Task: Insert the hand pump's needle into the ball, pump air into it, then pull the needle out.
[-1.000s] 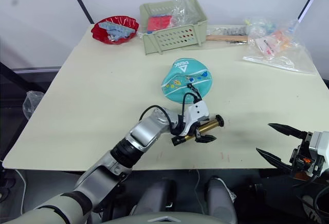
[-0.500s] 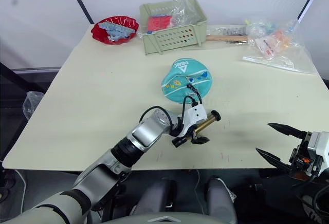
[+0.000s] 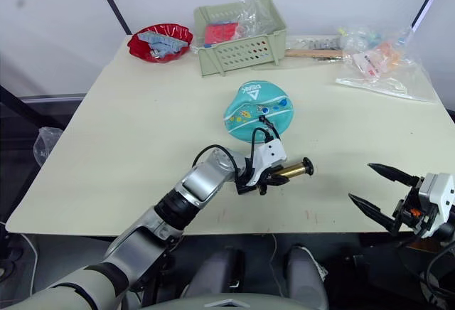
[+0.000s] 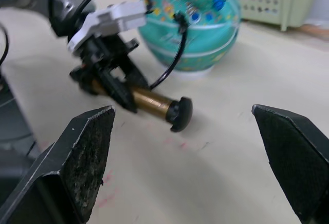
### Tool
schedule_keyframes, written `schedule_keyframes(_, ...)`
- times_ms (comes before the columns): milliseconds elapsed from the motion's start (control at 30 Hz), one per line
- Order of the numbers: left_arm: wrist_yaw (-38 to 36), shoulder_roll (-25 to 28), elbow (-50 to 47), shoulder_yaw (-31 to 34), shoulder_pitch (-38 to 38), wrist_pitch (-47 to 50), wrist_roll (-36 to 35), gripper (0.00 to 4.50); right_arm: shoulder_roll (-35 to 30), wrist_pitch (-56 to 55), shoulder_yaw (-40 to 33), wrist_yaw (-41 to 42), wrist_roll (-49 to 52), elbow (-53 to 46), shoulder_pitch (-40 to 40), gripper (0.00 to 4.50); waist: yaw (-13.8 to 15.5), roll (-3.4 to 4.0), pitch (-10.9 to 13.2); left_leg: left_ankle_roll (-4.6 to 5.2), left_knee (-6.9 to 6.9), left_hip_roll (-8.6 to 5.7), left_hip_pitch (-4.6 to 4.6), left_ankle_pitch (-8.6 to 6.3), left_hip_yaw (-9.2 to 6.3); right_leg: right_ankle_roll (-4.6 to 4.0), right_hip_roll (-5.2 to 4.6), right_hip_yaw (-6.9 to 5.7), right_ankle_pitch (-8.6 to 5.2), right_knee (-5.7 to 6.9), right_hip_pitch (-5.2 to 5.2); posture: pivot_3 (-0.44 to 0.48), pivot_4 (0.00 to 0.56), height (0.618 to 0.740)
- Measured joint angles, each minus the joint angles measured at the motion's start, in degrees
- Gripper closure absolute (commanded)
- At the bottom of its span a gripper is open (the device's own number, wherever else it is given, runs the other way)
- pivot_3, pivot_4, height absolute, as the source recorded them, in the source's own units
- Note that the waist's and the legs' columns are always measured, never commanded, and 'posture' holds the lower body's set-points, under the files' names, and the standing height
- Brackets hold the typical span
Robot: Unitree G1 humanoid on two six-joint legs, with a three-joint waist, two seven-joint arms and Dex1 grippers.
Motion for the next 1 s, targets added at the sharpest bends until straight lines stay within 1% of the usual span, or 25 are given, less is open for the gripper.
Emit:
schedule_keyframes(100, -0.5, 0.1, 0.0, 2.0, 0.8, -3.7, -1.1, 3.4, 2.2, 4.3, 0.6, -5.8, 2.4, -3.8, -1.2, 0.0, 0.1, 0.01, 0.0, -0.01, -0.02, 0.01, -0.06, 0.0, -0.05, -0.01, -0.02, -0.04, 0.0, 0.01, -0.05, 0.0, 0.15, 0.74)
schedule_keyframes(133, -0.9, 0.1, 0.0, 3.8, 1.2, -5.3, -2.2, 3.4, 3.4, 6.7, 1.5, -8.9, 3.6, -5.9, -1.6, 0.0, 0.2, 0.0, 0.0, -0.01, -0.03, 0.01, -0.07, 0.0, -0.05, -0.01, -0.04, -0.05, 0.0, 0.01, -0.05, 0.0, 0.15, 0.74)
schedule_keyframes(333, -2.7, -0.2, -1.1, 8.1, 3.4, -9.5, -6.0, 3.4, 6.7, 16.7, 4.6, -20.7, 9.2, -12.0, -4.1, 0.0, 0.2, 0.01, 0.0, 0.0, -0.02, -0.02, -0.09, 0.0, -0.04, 0.0, -0.1, -0.07, 0.01, 0.0, -0.05, 0.0, 0.15, 0.74)
schedule_keyframes(500, -3.5, -0.9, -2.7, 9.9, 4.8, -12.2, -8.3, 3.4, 9.2, 23.5, 5.1, -29.7, 15.5, -15.4, -6.9, 0.0, 0.3, 0.01, 0.0, 0.0, -0.02, -0.02, -0.09, 0.0, -0.06, 0.0, -0.1, -0.11, 0.0, 0.0, -0.05, 0.0, 0.15, 0.74)
schedule_keyframes(733, -4.5, -0.8, -3.2, 11.3, 7.0, -15.6, -10.0, 3.4, 13.0, 29.0, 6.8, -39.2, 22.9, -16.1, -9.9, 0.0, 0.1, 0.01, 0.0, 0.01, -0.02, -0.03, -0.09, 0.0, -0.06, 0.0, -0.07, -0.11, 0.01, 0.01, -0.05, 0.0, 0.15, 0.74)
schedule_keyframes(833, -4.6, -0.7, -3.6, 12.0, 7.5, -16.3, -10.3, 3.4, 13.8, 30.3, 8.0, -41.0, 24.4, -16.3, -10.5, 0.0, 0.0, 0.01, 0.0, 0.01, -0.02, -0.03, -0.09, 0.0, -0.06, 0.0, -0.05, -0.11, 0.0, 0.01, -0.05, 0.0, 0.15, 0.74)
schedule_keyframes(1000, -5.0, -1.0, -5.6, 12.6, 8.8, -17.0, -11.9, 3.4, 18.3, 32.4, 10.6, -46.1, 29.5, -15.7, -14.1, 0.0, -0.3, 0.01, 0.0, 0.01, -0.02, -0.02, -0.08, 0.0, -0.07, 0.0, -0.04, -0.11, 0.0, 0.02, -0.06, 0.0, 0.15, 0.74)
